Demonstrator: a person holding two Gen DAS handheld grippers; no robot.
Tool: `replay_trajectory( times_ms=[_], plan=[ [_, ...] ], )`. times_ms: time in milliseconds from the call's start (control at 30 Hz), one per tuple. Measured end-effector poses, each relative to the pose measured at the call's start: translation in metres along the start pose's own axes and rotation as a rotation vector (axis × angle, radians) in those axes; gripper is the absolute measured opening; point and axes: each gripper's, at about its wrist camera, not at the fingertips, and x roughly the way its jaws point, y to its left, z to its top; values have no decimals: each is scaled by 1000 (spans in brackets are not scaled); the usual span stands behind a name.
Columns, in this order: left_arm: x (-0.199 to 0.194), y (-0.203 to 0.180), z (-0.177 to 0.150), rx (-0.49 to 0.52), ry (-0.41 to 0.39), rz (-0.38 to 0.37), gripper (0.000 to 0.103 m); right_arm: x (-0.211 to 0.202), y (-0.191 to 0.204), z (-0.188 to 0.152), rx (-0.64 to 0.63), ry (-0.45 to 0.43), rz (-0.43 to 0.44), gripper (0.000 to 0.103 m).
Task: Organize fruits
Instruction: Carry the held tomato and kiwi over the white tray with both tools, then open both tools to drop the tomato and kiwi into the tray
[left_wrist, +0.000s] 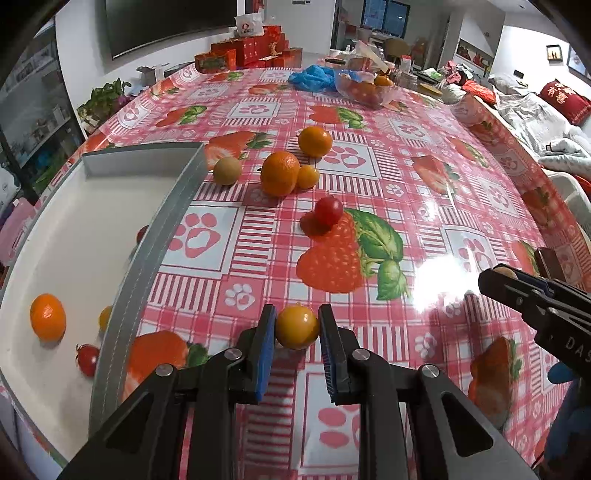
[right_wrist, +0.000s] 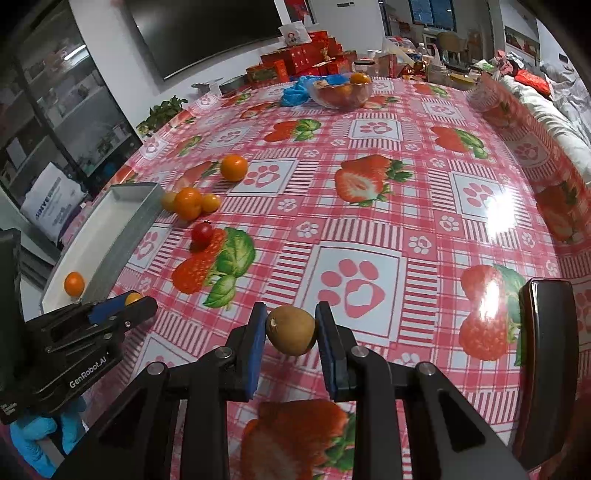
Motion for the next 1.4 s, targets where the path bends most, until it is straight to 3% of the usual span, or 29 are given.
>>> replay_trajectory(
  times_ms=[500,867,1167,1400],
  plan=[
    [-43,44,1,-39,-93,-6,24,-3,73,21,-94,-1,51,29],
    [-67,125,16,-88,-160,110,24,22,157,54,-188,22,142,29],
    [-54,182,12,-150,-122,178,24,71,217,65,-218,115,217,29],
    [-41,207,-2,-200,-77,186,24,108,245,60,-210,195,240,29]
  ],
)
